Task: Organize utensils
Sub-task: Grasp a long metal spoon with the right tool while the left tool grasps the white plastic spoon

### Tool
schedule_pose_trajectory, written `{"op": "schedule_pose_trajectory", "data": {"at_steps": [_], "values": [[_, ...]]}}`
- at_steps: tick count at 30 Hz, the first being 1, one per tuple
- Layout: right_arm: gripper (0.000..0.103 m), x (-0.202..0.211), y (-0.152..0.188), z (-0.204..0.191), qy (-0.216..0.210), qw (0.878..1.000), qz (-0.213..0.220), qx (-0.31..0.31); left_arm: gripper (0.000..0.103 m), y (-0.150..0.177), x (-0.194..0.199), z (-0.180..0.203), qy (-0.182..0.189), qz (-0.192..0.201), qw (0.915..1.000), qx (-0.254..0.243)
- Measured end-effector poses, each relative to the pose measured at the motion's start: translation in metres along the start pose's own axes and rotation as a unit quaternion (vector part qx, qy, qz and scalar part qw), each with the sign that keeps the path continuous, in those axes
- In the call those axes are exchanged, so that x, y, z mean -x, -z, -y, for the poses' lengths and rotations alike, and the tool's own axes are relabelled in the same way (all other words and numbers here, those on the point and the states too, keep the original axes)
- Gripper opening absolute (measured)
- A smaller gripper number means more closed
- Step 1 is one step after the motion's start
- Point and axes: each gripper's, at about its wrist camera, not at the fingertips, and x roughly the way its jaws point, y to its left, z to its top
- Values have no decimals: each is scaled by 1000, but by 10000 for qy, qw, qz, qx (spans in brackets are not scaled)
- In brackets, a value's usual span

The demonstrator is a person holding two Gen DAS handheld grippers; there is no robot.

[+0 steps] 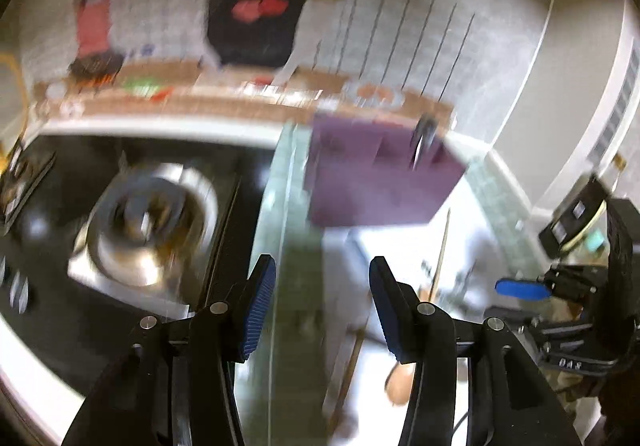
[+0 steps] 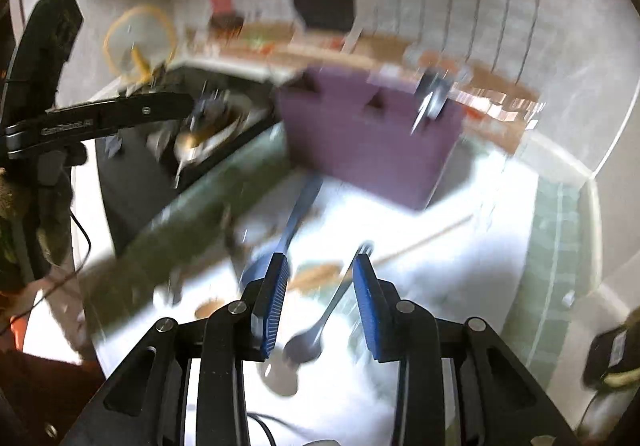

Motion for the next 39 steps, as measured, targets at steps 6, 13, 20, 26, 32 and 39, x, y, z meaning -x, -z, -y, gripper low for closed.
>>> {"op": "schedule_pose_trajectory", "data": {"at_steps": [6, 13, 20, 26, 32, 39], "values": [[33, -26, 38, -21, -533, 9980, -337, 56, 50, 61, -8, -22, 67, -517, 9969, 594], [28, -51, 38, -36, -546, 9964, -494, 432, 50, 83, -6, -28, 83, -738, 9949, 681], [14, -68, 20, -36, -579, 9961, -512, 434, 50, 91, -5, -13, 270, -894, 9948, 402], [11, -52, 23, -35, -327, 9987, -272, 284, 50, 107, -5, 20, 51, -763, 9968, -226], [11, -24, 37, 0, -350, 9977, -5, -578, 34, 112, -14, 28, -140, -822, 9961, -273], [11, -16, 53, 14, -266, 9957, -77, -881, 21, 112, -19, 29, -147, -873, 9958, -237]]}}
